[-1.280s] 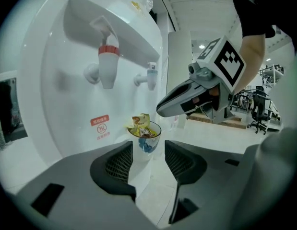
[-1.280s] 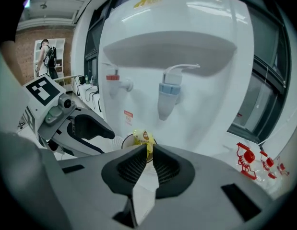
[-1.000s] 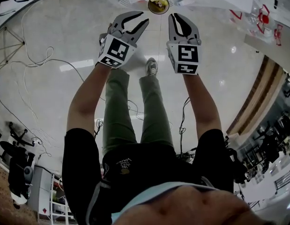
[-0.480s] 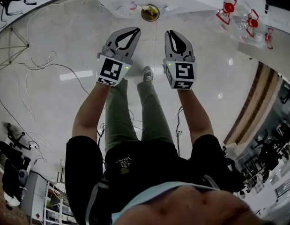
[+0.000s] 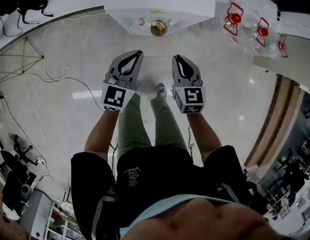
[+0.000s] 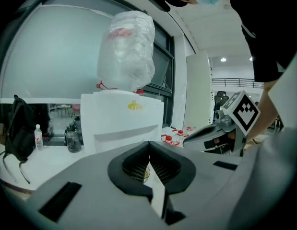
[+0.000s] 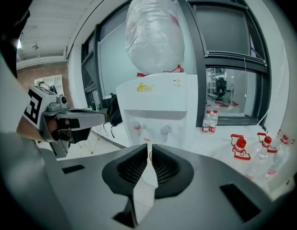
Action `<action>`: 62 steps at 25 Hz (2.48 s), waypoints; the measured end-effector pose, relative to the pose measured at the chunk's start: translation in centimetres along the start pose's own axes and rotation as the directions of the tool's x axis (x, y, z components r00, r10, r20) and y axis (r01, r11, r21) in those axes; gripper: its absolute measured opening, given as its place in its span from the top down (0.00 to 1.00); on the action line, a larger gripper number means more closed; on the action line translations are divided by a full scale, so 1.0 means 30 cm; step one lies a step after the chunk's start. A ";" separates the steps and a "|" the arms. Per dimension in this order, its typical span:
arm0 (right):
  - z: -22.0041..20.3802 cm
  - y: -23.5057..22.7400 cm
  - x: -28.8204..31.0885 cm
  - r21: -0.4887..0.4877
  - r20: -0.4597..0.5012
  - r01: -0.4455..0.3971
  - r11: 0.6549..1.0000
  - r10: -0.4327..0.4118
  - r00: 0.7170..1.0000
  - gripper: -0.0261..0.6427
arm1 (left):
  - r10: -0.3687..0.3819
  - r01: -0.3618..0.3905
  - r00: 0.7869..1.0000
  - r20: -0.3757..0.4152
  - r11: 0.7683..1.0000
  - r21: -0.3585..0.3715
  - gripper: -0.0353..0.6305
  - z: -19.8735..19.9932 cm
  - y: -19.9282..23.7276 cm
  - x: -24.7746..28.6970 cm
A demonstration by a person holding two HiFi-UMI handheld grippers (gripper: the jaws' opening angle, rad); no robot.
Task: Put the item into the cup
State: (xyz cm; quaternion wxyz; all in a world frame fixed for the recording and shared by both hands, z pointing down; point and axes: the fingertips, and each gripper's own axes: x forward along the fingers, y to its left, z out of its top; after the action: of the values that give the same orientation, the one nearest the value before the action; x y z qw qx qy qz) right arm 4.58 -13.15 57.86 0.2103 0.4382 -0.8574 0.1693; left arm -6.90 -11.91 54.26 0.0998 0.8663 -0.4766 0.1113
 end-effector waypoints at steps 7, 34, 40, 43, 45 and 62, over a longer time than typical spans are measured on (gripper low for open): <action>0.119 0.021 -0.150 -0.004 0.030 -0.031 1.000 0.031 0.999 0.88 | 0.062 -0.061 0.997 0.039 0.997 -0.041 0.92 0.188 -0.053 -0.118; 0.555 0.129 -0.663 -0.067 0.166 -0.009 0.998 0.020 0.986 0.88 | 0.082 -0.086 0.990 0.118 0.996 0.030 0.92 0.716 -0.253 -0.498; 0.575 0.132 -0.724 -0.060 0.179 0.009 0.998 0.002 0.984 0.88 | 0.094 -0.100 0.988 0.119 0.994 0.046 0.92 0.747 -0.254 -0.572; 0.566 0.135 -0.742 -0.059 0.170 0.008 0.998 0.002 0.985 0.88 | 0.110 -0.115 0.987 0.117 0.993 0.040 0.92 0.747 -0.254 -0.606; 0.566 0.141 -0.745 -0.056 0.166 0.003 0.998 0.006 0.986 0.88 | 0.121 -0.126 0.986 0.115 0.991 0.034 0.92 0.746 -0.248 -0.623; 0.570 0.158 -0.749 -0.055 0.166 -0.005 0.998 0.015 0.986 0.89 | 0.139 -0.148 0.981 0.136 0.988 0.053 0.92 0.739 -0.250 -0.641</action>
State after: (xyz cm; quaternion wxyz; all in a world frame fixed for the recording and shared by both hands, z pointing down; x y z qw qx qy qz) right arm 8.92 -3.33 31.32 0.1488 0.4406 -0.8785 0.1095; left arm -8.38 1.30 27.04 0.0327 0.8378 -0.5397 0.0758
